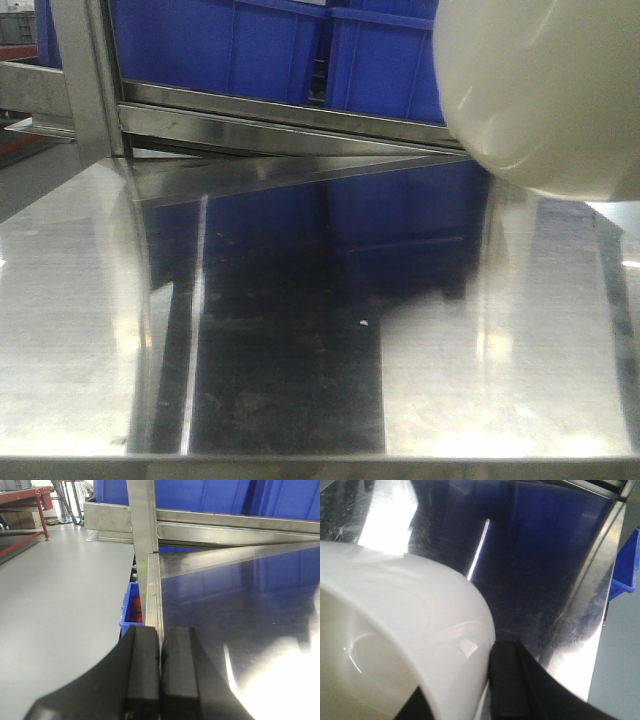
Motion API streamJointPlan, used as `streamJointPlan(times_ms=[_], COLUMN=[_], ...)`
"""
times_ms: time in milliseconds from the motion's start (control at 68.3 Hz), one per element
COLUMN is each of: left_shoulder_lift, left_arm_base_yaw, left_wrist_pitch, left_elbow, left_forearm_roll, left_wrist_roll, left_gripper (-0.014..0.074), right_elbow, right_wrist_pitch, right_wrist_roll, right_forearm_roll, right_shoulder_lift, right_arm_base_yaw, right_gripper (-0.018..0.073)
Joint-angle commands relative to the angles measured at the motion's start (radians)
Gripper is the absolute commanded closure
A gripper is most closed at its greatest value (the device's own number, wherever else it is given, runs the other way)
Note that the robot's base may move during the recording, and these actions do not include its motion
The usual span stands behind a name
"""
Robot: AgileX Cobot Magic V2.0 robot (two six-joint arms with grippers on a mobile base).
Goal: Move white bin to right shelf second layer
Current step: 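Hold the white bin raised in the right gripper while backing away, then drive the base away from the shelf holding the bin in the right gripper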
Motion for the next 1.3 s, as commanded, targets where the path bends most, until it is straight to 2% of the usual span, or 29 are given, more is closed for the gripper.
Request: streamJointPlan(times_ms=[0,1289], left_shoulder_lift=[-0.014,-0.014], left_arm_base_yaw=[-0.008,-0.006], left_wrist_pitch=[-0.085,-0.085], left_elbow=[0.037,0.037], left_forearm_roll=[0.000,0.000], left_wrist_roll=[-0.003,-0.003], left_gripper=[0.0512,0.0512], right_elbow=[-0.030,-0.030], right_wrist_pitch=[-0.094,-0.094], right_wrist_roll=[0.000,0.000], right_forearm_roll=[-0.005,-0.006], right_shoulder_lift=[-0.009,-0.009], right_arm_base_yaw=[-0.004,-0.004], right_gripper=[0.0503,0.0503])
